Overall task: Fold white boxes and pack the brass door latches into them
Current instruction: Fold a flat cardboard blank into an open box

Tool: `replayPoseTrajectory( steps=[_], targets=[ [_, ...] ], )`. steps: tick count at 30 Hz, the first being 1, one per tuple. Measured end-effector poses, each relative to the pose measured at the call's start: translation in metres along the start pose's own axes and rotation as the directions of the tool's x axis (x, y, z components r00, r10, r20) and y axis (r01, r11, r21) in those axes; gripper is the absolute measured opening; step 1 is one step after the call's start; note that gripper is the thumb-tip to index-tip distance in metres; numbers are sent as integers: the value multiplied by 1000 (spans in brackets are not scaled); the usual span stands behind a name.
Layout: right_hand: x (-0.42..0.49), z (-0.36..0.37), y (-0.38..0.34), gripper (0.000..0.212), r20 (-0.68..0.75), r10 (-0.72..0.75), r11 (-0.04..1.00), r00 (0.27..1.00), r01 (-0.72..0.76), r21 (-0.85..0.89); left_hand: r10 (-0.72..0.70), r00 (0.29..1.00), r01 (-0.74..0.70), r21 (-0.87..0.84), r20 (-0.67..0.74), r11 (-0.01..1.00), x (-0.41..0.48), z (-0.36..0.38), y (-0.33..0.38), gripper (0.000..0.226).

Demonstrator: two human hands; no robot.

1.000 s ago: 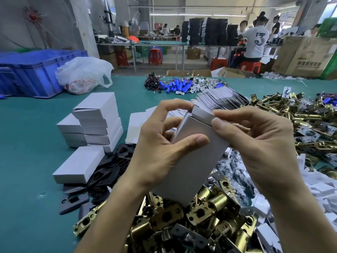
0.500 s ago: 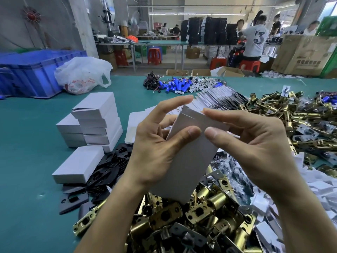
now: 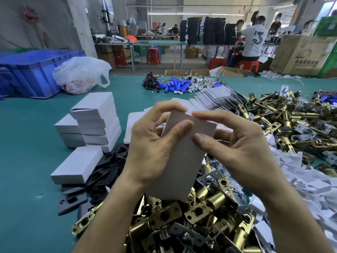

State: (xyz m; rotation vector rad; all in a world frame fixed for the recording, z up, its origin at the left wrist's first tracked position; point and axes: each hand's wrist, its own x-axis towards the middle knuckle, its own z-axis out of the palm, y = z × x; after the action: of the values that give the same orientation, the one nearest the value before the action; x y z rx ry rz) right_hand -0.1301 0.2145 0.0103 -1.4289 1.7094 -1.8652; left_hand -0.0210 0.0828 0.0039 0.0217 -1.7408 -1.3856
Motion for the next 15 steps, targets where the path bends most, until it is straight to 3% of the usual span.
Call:
replayPoseTrajectory(
  steps=[4,8,12,15],
  targets=[
    [2,9,0,42,6,4,998,1000,-4,55,44,992,-37,58,-118,998,2,-2,5,15],
    [2,12,2,43,-17,-10,998,1000,11,54,36,989,-27,64,-140,998,2,2,5,15],
    [1,17,7,68,9,97,995,995,-98,32,5,960,-5,0,-280,1000,4,3,5,13],
    [1,22,9,51,78,177,984,981,-177,-12,-75,919,42,-93,-388,995,6,1,4,9]
  ],
)
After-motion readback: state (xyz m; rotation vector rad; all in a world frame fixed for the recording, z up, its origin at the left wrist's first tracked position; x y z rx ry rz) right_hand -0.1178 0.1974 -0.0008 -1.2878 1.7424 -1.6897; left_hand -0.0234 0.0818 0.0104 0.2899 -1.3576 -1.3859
